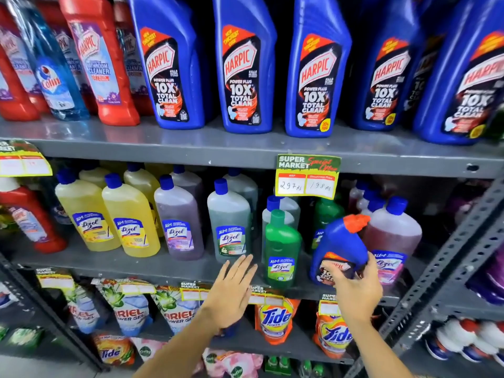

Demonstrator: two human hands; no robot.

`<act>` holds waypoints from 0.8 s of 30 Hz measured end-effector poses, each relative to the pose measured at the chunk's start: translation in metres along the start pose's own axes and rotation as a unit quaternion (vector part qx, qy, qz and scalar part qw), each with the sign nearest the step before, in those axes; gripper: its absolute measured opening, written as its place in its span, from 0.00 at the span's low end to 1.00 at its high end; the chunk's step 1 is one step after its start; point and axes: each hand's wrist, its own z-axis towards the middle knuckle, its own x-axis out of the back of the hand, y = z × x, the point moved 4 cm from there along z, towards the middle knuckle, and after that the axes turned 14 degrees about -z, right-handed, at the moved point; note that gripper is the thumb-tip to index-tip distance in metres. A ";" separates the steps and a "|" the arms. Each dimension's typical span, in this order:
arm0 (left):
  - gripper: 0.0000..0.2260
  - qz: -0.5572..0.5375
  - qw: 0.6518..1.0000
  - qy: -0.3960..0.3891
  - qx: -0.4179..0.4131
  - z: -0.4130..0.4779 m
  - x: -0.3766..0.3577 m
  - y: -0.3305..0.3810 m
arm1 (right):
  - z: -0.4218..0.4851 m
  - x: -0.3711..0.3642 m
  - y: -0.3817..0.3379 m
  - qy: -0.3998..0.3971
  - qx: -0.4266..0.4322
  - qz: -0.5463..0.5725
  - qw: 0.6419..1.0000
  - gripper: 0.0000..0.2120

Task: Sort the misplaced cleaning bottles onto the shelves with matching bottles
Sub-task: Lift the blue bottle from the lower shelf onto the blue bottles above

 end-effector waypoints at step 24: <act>0.19 -0.044 0.960 0.265 -0.076 0.114 0.276 0.106 | 0.171 0.138 -0.290 0.050 0.241 0.012 0.969 0.36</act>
